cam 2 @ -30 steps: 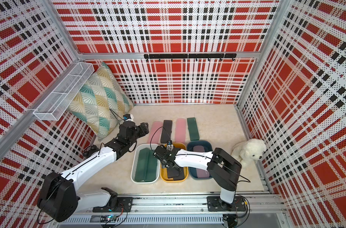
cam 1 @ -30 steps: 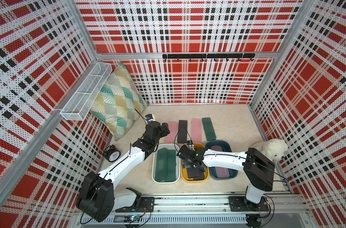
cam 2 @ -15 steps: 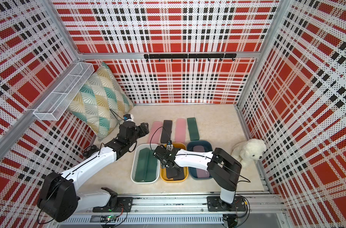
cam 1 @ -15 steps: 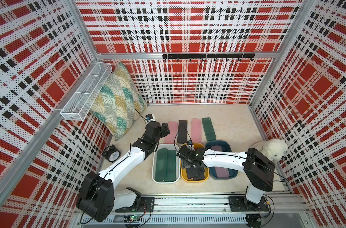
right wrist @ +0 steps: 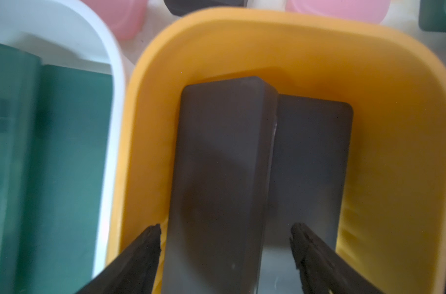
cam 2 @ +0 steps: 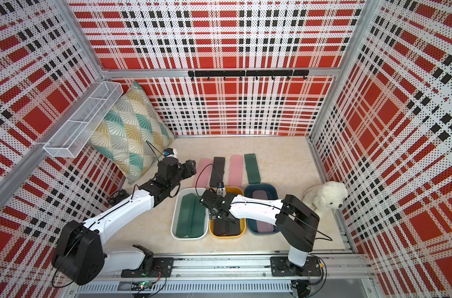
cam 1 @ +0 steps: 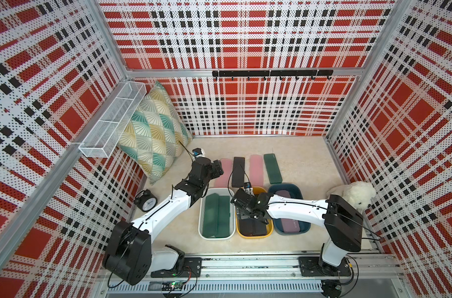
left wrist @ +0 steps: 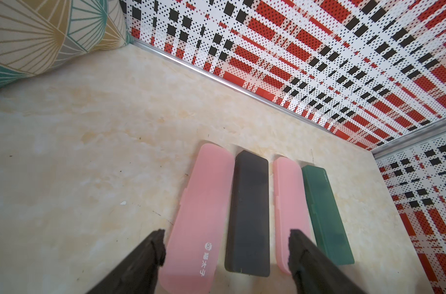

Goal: Place the pencil cases by color into the storage box
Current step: Place the pencil case at the storage box, then pick up the pencil case from the center of the board.

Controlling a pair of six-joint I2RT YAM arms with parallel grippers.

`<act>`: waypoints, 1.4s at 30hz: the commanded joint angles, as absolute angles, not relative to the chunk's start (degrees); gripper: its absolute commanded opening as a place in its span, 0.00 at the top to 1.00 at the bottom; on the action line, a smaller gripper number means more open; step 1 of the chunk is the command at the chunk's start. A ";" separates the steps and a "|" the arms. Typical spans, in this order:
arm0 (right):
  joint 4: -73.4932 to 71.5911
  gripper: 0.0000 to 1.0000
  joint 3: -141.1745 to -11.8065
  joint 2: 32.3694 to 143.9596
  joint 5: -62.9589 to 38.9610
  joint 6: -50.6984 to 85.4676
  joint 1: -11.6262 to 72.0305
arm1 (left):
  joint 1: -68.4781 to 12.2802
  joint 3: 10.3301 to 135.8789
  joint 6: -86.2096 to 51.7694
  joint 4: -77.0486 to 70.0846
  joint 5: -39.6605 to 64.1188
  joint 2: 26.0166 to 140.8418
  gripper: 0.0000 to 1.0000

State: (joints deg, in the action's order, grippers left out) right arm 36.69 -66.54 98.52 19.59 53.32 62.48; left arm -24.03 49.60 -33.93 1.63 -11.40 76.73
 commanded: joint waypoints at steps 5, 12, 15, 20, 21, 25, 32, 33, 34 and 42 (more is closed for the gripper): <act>39.90 0.14 -68.41 93.03 23.51 51.73 62.94 | -23.58 56.29 -29.31 3.81 -8.57 84.81 0.17; 40.84 0.14 -69.46 89.82 24.74 46.77 59.78 | -23.57 63.65 -24.83 6.31 -8.26 94.50 0.06; 39.53 0.14 -68.45 88.07 23.60 44.90 57.47 | -23.25 68.17 -21.88 9.44 -8.48 99.32 0.05; 38.49 0.14 -66.84 85.51 22.12 42.82 54.42 | -22.19 76.64 -15.44 16.83 -5.00 106.37 0.05; 38.75 0.14 -66.71 85.22 22.08 42.55 53.96 | -21.94 78.33 -13.97 18.80 -4.38 107.52 0.05; 39.20 0.14 -65.94 84.04 22.09 41.80 52.70 | -20.78 83.75 -8.97 25.90 -3.02 110.23 0.05; 38.94 0.14 -64.68 83.48 21.26 40.88 51.26 | -18.64 90.97 -0.07 36.39 0.66 115.10 0.04; 38.89 0.13 -64.69 83.58 21.07 40.79 51.16 | -18.68 91.65 0.60 37.40 0.67 115.85 0.04; 38.86 0.13 -64.65 83.74 20.93 40.70 51.07 | -18.72 92.23 1.33 38.39 0.95 116.74 0.04; 38.32 0.13 -64.47 84.51 20.16 39.91 50.47 | -18.85 93.21 1.97 39.29 1.97 120.48 0.04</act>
